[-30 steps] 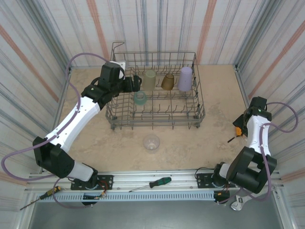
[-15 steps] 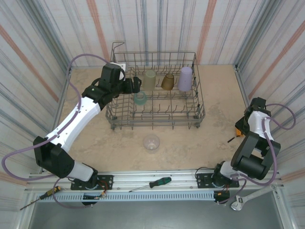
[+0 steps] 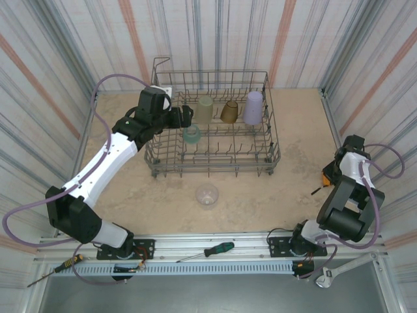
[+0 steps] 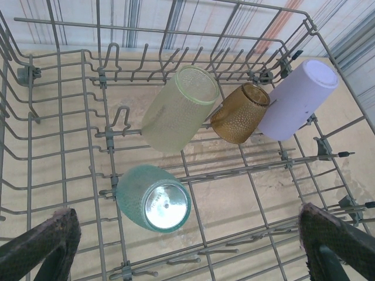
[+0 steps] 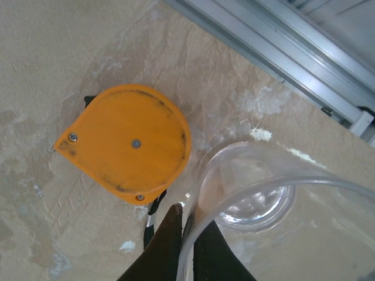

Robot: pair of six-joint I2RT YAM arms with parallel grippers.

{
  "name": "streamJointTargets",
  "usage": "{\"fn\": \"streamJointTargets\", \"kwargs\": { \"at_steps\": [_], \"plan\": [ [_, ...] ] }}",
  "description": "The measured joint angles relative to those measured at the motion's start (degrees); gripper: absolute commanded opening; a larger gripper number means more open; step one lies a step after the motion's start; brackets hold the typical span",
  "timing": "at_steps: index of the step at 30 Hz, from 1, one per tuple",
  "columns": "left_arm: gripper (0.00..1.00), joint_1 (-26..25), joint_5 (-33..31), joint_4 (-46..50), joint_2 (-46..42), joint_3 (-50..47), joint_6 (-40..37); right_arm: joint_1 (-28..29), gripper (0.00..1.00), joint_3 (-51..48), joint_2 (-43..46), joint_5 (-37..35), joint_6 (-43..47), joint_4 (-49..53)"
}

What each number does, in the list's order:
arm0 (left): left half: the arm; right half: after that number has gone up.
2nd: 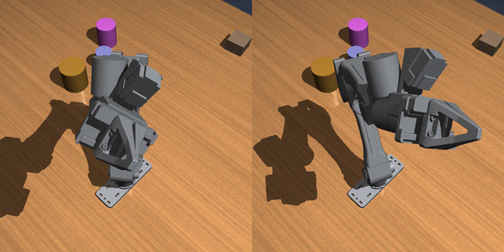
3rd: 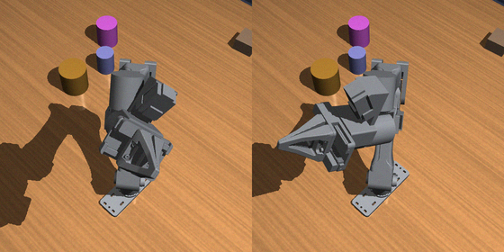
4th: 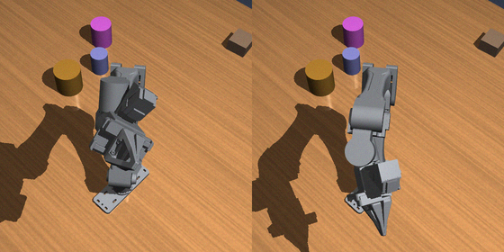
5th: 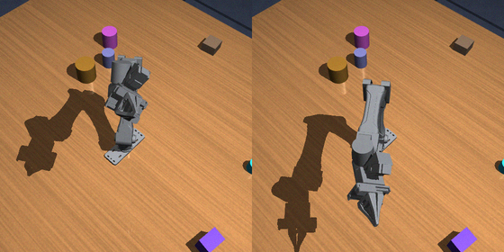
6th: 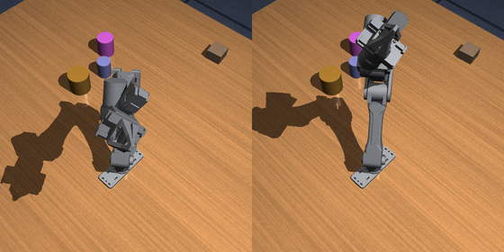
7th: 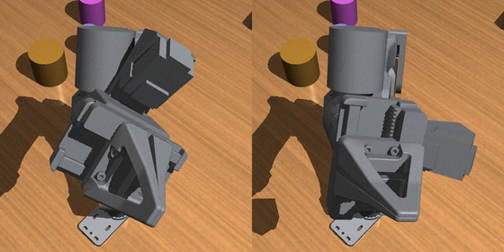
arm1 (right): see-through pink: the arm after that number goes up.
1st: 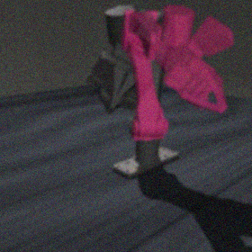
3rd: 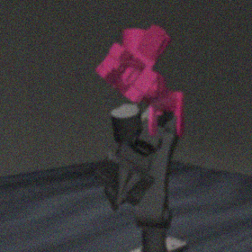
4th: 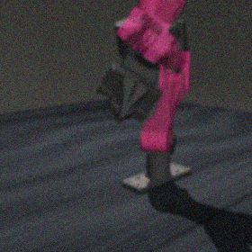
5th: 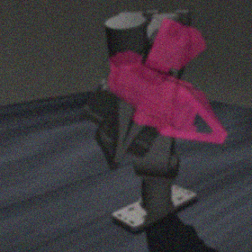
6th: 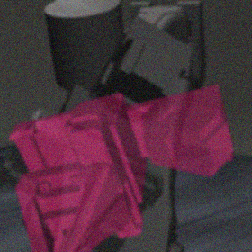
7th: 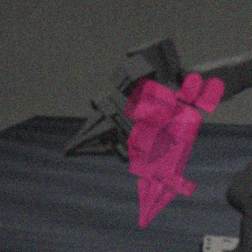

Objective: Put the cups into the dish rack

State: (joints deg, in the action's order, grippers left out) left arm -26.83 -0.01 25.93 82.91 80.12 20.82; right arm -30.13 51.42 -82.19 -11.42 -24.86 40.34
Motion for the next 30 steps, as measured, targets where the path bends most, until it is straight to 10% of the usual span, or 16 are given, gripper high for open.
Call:
{"fn": "streamJointTargets", "kwargs": {
  "at_steps": [30],
  "plan": [
    [0.99,0.0,-0.02,0.0,-1.64,-0.39,0.0,8.7,0.0,8.59,10.29,-0.48,-0.17,9.9]
  ]
}}
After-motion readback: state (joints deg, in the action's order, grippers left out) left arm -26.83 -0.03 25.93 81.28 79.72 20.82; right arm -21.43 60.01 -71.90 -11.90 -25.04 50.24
